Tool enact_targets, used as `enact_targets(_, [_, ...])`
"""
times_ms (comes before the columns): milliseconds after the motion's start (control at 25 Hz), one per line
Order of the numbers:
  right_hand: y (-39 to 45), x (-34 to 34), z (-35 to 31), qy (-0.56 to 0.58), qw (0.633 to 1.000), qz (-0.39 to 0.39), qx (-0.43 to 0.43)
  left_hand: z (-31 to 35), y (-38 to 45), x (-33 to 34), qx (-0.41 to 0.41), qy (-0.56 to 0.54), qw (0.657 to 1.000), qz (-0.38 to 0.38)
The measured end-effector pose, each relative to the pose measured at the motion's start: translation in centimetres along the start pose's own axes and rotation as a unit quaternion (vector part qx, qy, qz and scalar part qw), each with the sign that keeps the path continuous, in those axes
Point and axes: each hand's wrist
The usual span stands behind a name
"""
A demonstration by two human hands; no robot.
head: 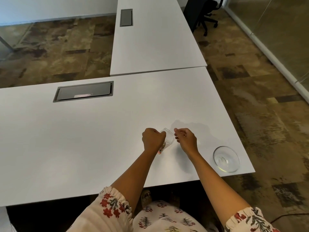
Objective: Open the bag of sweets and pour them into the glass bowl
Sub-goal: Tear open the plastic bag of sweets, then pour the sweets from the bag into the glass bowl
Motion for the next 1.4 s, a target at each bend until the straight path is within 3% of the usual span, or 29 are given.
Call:
enact_targets(200, [-0.2,-1.3,2.7,0.160,0.963,-0.059,0.209,1.6,-1.6,1.2,0.026,0.010,0.999,-0.046])
enact_targets(360, [-0.9,-2.7,4.0,0.320,0.906,-0.103,0.257,3.3,-3.3,2.3,0.037,-0.027,0.989,-0.144])
enact_targets(520, [-0.9,-5.2,4.6,0.400,0.880,-0.049,0.251,4.3,-4.3,3.1,0.041,-0.012,0.977,-0.210])
enact_targets(800, [-1.6,-11.2,6.8,0.376,0.892,0.011,0.251,3.4,-4.8,5.0,0.033,0.024,0.947,-0.318])
enact_targets(1000, [-2.6,-15.5,8.2,0.360,0.892,0.091,0.259,3.5,-5.2,6.8,0.050,0.073,0.936,-0.342])
enact_targets(1160, [-2.9,-18.5,10.1,0.227,0.927,0.162,0.250,3.1,-5.4,8.2,0.009,0.046,0.924,-0.380])
enact_targets(1400, [-3.2,-20.7,11.7,0.061,0.942,0.254,0.210,2.5,-7.1,11.6,-0.114,0.000,0.883,-0.455])
Point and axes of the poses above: each hand's wrist, its own y-axis towards the middle knuckle, its own x-axis out of the palm, z = x × y, and after that the axes turned 11 degrees about -x, right-handed
